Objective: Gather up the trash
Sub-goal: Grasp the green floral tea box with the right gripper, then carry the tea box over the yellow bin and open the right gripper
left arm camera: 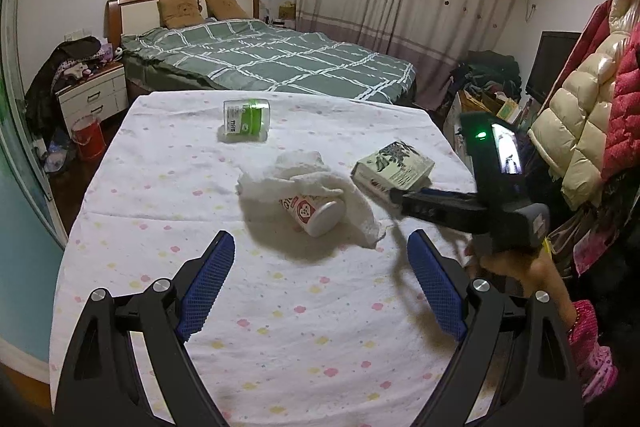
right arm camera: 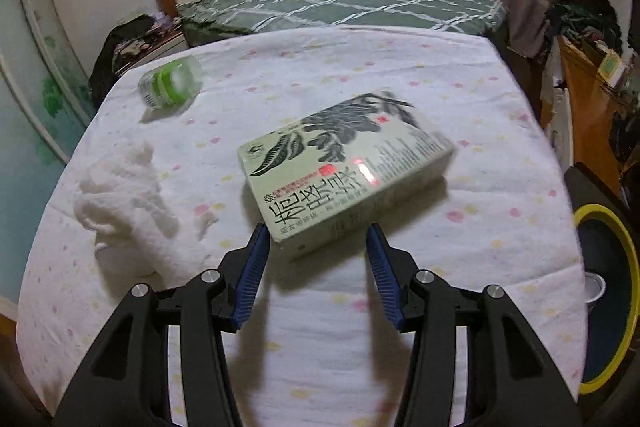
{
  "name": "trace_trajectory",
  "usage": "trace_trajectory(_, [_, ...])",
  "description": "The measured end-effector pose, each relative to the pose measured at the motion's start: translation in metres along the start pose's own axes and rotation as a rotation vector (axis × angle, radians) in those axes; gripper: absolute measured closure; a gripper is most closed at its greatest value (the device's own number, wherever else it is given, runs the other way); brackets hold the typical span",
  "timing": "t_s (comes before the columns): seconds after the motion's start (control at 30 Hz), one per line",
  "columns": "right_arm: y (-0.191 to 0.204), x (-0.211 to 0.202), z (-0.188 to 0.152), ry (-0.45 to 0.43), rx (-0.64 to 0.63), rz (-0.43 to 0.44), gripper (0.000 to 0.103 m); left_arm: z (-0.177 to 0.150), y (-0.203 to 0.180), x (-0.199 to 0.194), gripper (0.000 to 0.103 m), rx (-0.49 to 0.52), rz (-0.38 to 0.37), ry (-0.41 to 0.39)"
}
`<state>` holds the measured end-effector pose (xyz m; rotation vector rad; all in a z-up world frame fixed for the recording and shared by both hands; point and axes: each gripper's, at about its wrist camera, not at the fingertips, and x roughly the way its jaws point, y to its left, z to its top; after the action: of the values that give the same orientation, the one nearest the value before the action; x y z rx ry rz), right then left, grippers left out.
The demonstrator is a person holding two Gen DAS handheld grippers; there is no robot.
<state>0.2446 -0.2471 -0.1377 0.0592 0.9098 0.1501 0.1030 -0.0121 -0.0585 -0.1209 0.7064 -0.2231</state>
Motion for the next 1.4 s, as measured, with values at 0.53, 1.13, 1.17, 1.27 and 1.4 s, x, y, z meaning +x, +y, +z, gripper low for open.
trace_trajectory(0.53, [-0.061,-0.022,0.017,-0.079,0.126,-0.044,0.038,-0.001,-0.009,0.013,0.016,0.012,-0.029,0.015])
trace_trajectory(1.13, [-0.039,0.037,0.037,0.007,0.133,-0.141,0.021,-0.006,-0.005,0.017,0.016,0.004,-0.039,0.032])
trace_trajectory(1.17, [-0.038,0.039,0.037,0.007,0.131,-0.144,0.021,-0.006,-0.006,0.017,0.016,0.003,-0.039,0.033])
trace_trajectory(1.27, [-0.038,0.042,0.035,0.001,0.114,-0.16,0.032,-0.005,-0.007,0.019,0.016,0.003,-0.042,0.037])
trace_trajectory(1.4, [-0.039,0.032,0.032,-0.018,0.103,-0.147,0.033,-0.006,-0.009,0.02,0.016,0.012,-0.043,0.041])
